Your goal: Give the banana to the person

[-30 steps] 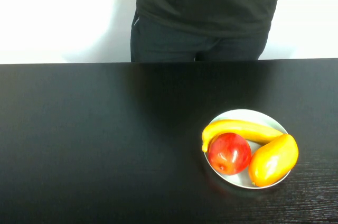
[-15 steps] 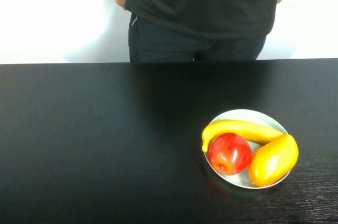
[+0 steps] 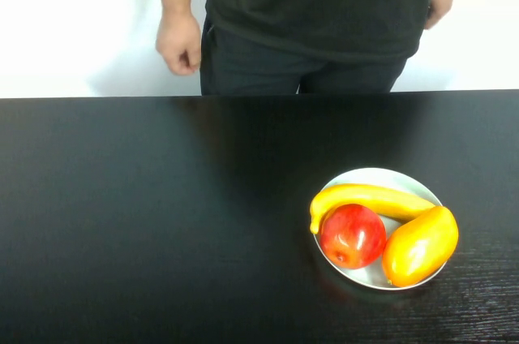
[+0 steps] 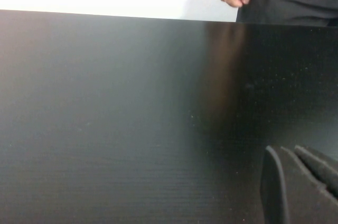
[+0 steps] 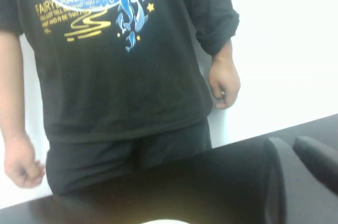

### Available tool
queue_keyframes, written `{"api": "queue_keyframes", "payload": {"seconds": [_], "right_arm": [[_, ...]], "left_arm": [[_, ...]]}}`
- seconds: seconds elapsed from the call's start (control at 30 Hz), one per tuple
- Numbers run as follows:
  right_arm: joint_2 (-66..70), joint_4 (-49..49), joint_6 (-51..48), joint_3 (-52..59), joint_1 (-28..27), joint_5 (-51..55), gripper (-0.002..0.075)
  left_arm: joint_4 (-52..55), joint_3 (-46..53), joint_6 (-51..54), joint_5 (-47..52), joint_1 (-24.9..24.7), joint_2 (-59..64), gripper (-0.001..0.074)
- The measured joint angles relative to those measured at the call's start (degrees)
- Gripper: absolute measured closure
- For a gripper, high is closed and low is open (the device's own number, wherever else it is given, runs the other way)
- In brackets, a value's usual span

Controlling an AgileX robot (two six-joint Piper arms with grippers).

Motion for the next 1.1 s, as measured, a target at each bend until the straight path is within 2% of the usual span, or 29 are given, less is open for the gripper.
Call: {"api": "queue_keyframes", "payload": {"seconds": [0.2, 0.47, 0.77, 0.9, 1.1], "right_arm": [[0.0, 2.6, 0.6, -1.5, 0.0, 2.9, 0.0734], [7.1, 2.7, 0.9, -16.6, 0.0, 24.0, 0.0733], [28.5, -6.1, 1.0, -34.5, 0.0, 51.3, 0.0733], [38.8, -8.9, -0.2, -40.4, 0.0, 55.6, 0.0733], [55.6, -6.7, -8.6, -48.4, 0.7, 57.0, 0.0733]], "left_arm": [[0.0, 0.0, 0.0, 0.0, 0.0, 0.0, 0.0738], [0.0, 0.0, 0.0, 0.0, 0.0, 0.0, 0.0738], [0.0, 0.0, 0.0, 0.0, 0.0, 0.0, 0.0738], [0.0, 0.0, 0.0, 0.0, 0.0, 0.0, 0.0738], [0.0, 0.0, 0.0, 0.0, 0.0, 0.0, 0.0738]]}}
